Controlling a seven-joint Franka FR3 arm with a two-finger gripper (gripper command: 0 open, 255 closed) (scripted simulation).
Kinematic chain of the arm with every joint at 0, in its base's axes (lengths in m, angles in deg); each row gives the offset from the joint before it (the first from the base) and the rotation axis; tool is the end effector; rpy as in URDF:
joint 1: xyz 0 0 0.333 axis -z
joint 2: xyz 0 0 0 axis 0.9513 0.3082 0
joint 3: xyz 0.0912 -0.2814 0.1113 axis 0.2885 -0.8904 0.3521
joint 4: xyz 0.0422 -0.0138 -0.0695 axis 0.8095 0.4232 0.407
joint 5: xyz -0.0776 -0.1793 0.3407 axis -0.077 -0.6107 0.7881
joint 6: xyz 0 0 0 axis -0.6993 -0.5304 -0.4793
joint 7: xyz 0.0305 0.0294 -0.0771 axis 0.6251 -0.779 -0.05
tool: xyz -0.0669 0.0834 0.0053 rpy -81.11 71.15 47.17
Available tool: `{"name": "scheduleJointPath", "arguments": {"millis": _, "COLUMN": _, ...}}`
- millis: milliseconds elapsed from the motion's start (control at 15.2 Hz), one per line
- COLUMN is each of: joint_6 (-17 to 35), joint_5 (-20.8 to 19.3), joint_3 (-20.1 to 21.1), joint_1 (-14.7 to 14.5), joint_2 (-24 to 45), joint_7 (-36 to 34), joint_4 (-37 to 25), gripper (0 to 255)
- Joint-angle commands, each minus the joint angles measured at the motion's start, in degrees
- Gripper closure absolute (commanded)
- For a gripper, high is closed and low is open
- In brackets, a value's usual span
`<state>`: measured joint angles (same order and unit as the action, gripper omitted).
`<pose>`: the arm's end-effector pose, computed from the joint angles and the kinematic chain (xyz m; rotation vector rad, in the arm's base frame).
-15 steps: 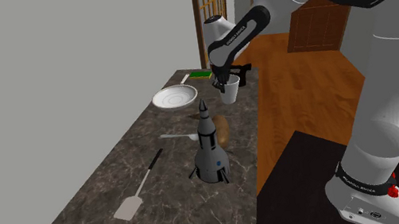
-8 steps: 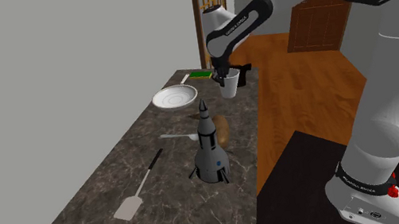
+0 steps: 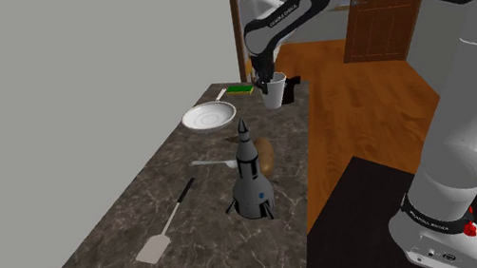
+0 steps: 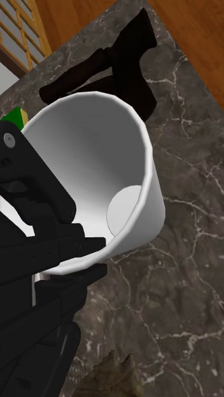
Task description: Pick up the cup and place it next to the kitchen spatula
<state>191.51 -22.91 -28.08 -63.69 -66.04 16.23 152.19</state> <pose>0.5647 -0.1150 0.4358 2.9282 0.0624 0.1032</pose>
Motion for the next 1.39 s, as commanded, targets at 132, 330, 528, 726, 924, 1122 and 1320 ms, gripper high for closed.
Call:
{"name": "scheduleJointPath", "arguments": {"millis": 132, "joint_6": -2.93, "joint_5": 0.36, "joint_3": 0.11, "joint_1": -0.11, "joint_2": -0.98, "joint_7": 0.55, "joint_4": -1.97, "gripper": 255}}
{"name": "scheduleJointPath", "arguments": {"millis": 330, "joint_6": -5.09, "joint_5": 0.6, "joint_3": 0.16, "joint_1": -0.15, "joint_2": -1.58, "joint_7": 1.0, "joint_4": -3.57, "gripper": 255}}
{"name": "scheduleJointPath", "arguments": {"millis": 528, "joint_6": -7.27, "joint_5": 0.83, "joint_3": 0.21, "joint_1": -0.19, "joint_2": -2.08, "joint_7": 1.45, "joint_4": -5.28, "gripper": 255}}
{"name": "scheduleJointPath", "arguments": {"millis": 726, "joint_6": -9.46, "joint_5": 1.03, "joint_3": 0.25, "joint_1": -0.23, "joint_2": -2.48, "joint_7": 1.88, "joint_4": -7.11, "gripper": 255}}
{"name": "scheduleJointPath", "arguments": {"millis": 924, "joint_6": -11.67, "joint_5": 1.22, "joint_3": 0.29, "joint_1": -0.27, "joint_2": -2.76, "joint_7": 2.3, "joint_4": -9.06, "gripper": 255}}
{"name": "scheduleJointPath", "arguments": {"millis": 1122, "joint_6": -13.89, "joint_5": 1.38, "joint_3": 0.33, "joint_1": -0.31, "joint_2": -2.94, "joint_7": 2.72, "joint_4": -11.14, "gripper": 255}}
{"name": "scheduleJointPath", "arguments": {"millis": 1320, "joint_6": -15.96, "joint_5": 1.52, "joint_3": 0.37, "joint_1": -0.35, "joint_2": -3.01, "joint_7": 3.1, "joint_4": -13.17, "gripper": 255}}
